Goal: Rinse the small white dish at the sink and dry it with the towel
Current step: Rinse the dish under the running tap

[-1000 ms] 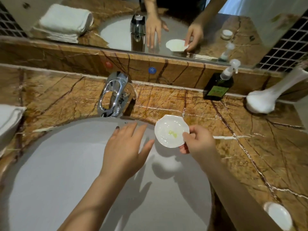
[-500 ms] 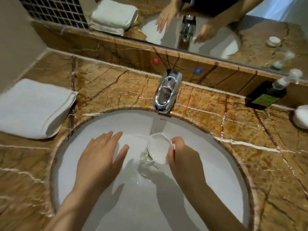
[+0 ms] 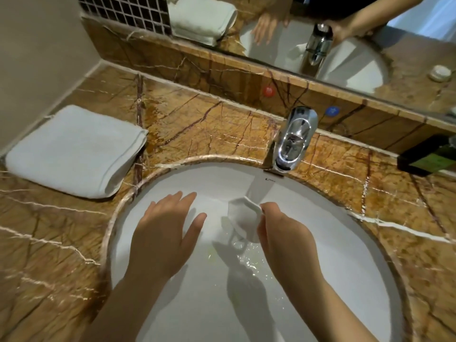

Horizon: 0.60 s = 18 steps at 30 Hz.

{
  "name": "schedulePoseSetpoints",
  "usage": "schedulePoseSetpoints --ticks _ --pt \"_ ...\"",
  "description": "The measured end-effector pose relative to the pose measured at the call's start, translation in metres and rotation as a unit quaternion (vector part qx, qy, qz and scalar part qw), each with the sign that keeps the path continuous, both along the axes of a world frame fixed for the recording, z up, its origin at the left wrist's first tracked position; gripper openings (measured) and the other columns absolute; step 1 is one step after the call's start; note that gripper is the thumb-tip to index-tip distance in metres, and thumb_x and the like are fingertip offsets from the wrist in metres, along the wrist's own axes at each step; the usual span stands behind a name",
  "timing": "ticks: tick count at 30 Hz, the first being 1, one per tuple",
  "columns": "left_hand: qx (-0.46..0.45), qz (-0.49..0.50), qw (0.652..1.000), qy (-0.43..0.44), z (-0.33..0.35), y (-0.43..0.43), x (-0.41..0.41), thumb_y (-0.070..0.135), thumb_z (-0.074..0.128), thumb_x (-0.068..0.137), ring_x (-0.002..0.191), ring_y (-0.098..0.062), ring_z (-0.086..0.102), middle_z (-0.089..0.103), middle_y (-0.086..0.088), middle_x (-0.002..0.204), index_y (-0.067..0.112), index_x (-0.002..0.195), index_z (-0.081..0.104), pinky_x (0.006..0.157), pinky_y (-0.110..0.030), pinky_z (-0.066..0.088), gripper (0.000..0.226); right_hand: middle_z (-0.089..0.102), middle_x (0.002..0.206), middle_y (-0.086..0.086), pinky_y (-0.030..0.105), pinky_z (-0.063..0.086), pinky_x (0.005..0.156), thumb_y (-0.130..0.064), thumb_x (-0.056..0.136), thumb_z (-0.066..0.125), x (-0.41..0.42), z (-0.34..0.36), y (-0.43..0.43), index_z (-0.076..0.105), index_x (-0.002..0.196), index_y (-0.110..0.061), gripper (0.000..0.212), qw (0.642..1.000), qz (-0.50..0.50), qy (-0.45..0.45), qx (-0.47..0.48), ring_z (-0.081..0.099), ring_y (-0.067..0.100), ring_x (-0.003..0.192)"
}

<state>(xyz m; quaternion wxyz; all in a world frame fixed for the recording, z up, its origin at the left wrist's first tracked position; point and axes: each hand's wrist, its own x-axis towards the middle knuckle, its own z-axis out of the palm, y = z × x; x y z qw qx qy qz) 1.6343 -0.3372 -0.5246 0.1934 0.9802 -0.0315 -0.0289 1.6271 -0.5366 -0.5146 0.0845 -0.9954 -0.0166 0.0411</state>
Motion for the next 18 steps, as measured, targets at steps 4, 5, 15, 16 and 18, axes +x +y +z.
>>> schedulePoseSetpoints --ticks 4,5,15,16,18 --pt "-0.007 -0.006 1.000 0.004 -0.002 0.009 -0.001 0.050 0.028 0.090 0.114 -0.029 0.059 0.065 -0.011 0.122 0.017 0.125 0.058 0.100 -0.049 0.040 0.056 0.060 0.052 0.008 0.028 0.033 0.039 -0.001 0.077 0.061 0.000 -0.001 0.009 0.058 0.082 -0.008 0.009 1.000 -0.006 -0.020 0.020 0.055 0.034 0.042" --pt "-0.006 -0.008 1.000 0.010 -0.003 0.011 0.000 0.050 0.027 0.090 0.116 -0.028 0.057 0.063 -0.011 0.124 0.018 0.126 0.057 0.101 -0.049 0.040 0.056 0.059 0.049 0.008 0.027 0.030 0.038 0.002 0.074 0.063 0.000 -0.001 0.010 0.058 0.080 -0.007 0.012 0.999 -0.005 -0.030 0.021 0.052 0.034 0.039" --pt "-0.044 -0.034 0.997 -0.055 0.010 0.037 0.006 0.042 0.038 0.092 0.113 -0.027 0.058 0.065 -0.010 0.120 0.012 0.123 0.059 0.095 -0.043 0.044 0.048 0.065 0.055 0.004 0.037 0.050 0.053 -0.008 0.084 0.054 0.027 0.000 0.024 0.057 0.088 -0.015 0.009 0.913 -0.190 0.014 0.361 0.064 0.020 0.048" --pt "-0.058 -0.028 0.994 -0.089 0.014 0.042 0.009 0.038 0.042 0.091 0.110 -0.027 0.060 0.067 -0.010 0.117 0.010 0.121 0.061 0.094 -0.042 0.046 0.045 0.064 0.052 0.006 0.036 0.050 0.048 -0.003 0.083 0.053 0.031 0.003 0.029 0.056 0.087 -0.010 0.009 0.871 -0.222 0.030 0.438 0.062 0.021 0.043" --pt "-0.081 -0.010 0.984 -0.159 0.024 0.053 0.017 0.031 0.050 0.090 0.106 -0.025 0.062 0.069 -0.008 0.113 0.009 0.116 0.064 0.092 -0.037 0.048 0.037 0.062 0.046 0.009 0.028 0.049 0.042 0.003 0.082 0.051 0.040 0.009 0.041 0.054 0.085 -0.005 0.009 0.791 -0.256 0.060 0.553 0.061 0.022 0.038"
